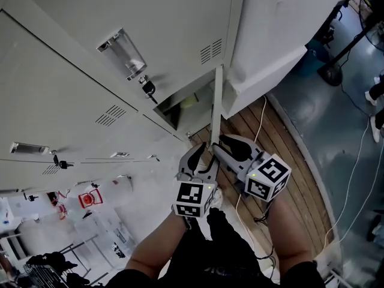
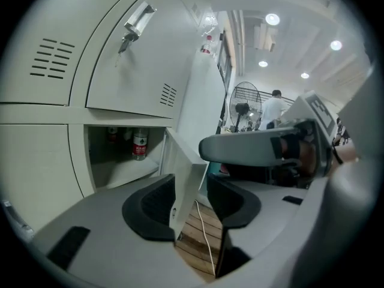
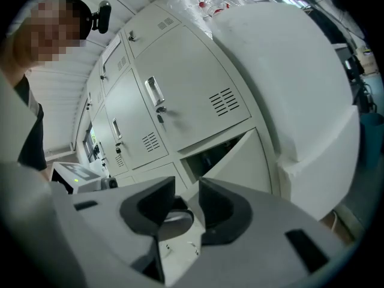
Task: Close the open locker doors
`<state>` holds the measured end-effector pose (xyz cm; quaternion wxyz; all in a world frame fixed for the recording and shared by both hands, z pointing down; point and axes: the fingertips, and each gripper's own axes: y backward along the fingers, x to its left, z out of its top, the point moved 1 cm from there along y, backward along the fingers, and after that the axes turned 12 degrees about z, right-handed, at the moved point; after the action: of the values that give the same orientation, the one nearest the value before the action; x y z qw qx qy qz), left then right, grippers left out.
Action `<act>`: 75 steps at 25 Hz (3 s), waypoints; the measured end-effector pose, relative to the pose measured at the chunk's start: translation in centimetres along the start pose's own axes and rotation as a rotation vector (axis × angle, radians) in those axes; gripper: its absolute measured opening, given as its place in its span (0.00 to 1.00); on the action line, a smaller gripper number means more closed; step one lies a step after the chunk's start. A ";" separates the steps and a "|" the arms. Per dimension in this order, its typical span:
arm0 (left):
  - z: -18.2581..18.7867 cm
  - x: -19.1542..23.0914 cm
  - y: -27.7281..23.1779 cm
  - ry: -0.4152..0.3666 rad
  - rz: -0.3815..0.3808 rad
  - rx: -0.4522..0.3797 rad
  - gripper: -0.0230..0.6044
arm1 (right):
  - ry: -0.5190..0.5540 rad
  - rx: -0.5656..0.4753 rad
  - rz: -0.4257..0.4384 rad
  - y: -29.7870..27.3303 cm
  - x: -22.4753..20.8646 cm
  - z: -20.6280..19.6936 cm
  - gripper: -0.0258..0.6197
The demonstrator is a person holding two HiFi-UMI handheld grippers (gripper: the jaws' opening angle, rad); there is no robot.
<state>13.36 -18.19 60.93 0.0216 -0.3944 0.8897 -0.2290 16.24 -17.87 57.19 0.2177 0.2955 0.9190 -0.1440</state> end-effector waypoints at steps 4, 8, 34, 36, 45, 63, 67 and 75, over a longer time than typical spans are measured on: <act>0.0 1.0 -0.3 0.001 0.001 0.005 0.33 | 0.006 -0.025 -0.009 -0.6 -0.3 0.7 0.22; 0.1 1.8 -0.2 0.015 0.007 -0.002 0.34 | 0.001 -0.069 -0.039 -0.4 -1.0 1.3 0.22; 1.5 12.0 0.2 0.047 0.166 0.004 0.27 | -0.003 0.048 -0.088 -10.2 -3.8 -0.8 0.22; 1.6 12.8 0.5 0.051 0.173 -0.001 0.27 | -0.001 0.046 -0.083 -11.2 -3.8 -0.6 0.22; 2.0 15.6 1.9 0.068 0.186 -0.022 0.27 | 0.020 0.040 -0.095 -14.6 -4.4 0.4 0.22; 1.9 16.8 3.3 0.074 0.192 -0.021 0.27 | 0.026 0.017 -0.133 -18.0 -5.8 1.4 0.22; 2.0 17.0 3.7 0.065 0.197 -0.019 0.27 | 0.021 0.012 -0.142 -18.4 -6.0 1.5 0.22; 2.5 17.2 4.6 0.053 0.210 -0.020 0.27 | 0.015 0.003 -0.153 -18.3 -6.0 1.6 0.22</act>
<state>-1.14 -28.67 59.21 0.0181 -0.2932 0.9286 -0.2269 10.01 -35.69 61.21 0.1987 0.2257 0.9403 -0.1595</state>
